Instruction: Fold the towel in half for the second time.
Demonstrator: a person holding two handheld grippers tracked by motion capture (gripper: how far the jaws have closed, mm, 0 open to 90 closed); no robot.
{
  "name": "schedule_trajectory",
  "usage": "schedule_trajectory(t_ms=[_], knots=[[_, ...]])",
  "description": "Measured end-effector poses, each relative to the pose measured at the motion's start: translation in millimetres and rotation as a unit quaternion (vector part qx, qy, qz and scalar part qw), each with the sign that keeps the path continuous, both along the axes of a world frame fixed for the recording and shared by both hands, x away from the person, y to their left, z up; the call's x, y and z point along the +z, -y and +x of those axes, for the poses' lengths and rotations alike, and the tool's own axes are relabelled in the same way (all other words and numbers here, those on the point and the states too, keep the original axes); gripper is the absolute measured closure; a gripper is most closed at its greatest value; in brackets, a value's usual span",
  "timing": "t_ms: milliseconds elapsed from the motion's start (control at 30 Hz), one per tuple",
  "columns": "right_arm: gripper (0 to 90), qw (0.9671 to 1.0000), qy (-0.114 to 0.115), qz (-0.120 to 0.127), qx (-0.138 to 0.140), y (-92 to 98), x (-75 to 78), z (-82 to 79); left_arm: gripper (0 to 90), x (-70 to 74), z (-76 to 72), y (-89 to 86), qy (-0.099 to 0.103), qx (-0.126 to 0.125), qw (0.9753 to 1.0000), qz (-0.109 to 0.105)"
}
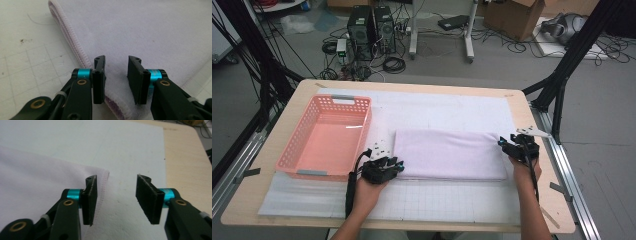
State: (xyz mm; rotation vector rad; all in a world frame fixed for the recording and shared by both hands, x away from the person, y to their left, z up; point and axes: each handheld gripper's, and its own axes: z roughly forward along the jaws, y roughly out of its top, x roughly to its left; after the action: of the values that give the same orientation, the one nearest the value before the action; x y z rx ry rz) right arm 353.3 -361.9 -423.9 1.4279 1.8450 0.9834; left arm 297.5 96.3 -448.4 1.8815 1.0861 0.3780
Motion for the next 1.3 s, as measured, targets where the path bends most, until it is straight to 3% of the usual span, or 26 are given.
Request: schedule_trajectory(t_ms=[100,200,233,400,567,633,900,1067,1300], knots=[[47.0,0.9988,0.011,0.04,0.024,9.3,6.7,-21.3,62.6,1.9,-1.6,-2.8,0.006,0.005,0.9999,-0.008],[40.1,0.9972,0.024,0.061,0.035,17.1,6.9,-42.8,54.3,4.0,-2.2,-6.6,0.013,0.007,0.9996,-0.023],[37.3,0.9971,0.024,0.061,0.039,19.7,5.9,-51.0,52.5,6.3,-2.9,-9.9,0.02,0.005,0.999,-0.04],[26.6,0.9967,0.028,0.045,0.062,20.6,1.2,-76.7,41.5,12.1,-4.2,-13.3,0.04,-0.012,0.9972,-0.063],[25.0,0.9944,0.045,0.047,0.083,16.6,4.6,-94.4,28.8,18.3,-6.7,-15.3,0.057,-0.03,0.994,-0.088],[25.0,0.9934,0.048,0.055,0.089,15.9,5.3,-98.5,21.7,19.7,-8.5,-14.7,0.067,-0.037,0.993,-0.09],[23.8,0.9894,0.048,0.048,0.128,4.6,1.0,-104.7,22.7,18.5,-9.6,-11.9,0.077,-0.051,0.9927,-0.077],[21.7,0.9893,0.041,0.06,0.127,2.7,-3.0,-103.1,23.2,17.6,-10.1,-10.9,0.077,-0.054,0.9926,-0.076],[21.6,0.9893,0.041,0.048,0.132,1.7,-4.7,-102.3,23.7,16.4,-11.3,-12.4,0.077,-0.051,0.9928,-0.076]])
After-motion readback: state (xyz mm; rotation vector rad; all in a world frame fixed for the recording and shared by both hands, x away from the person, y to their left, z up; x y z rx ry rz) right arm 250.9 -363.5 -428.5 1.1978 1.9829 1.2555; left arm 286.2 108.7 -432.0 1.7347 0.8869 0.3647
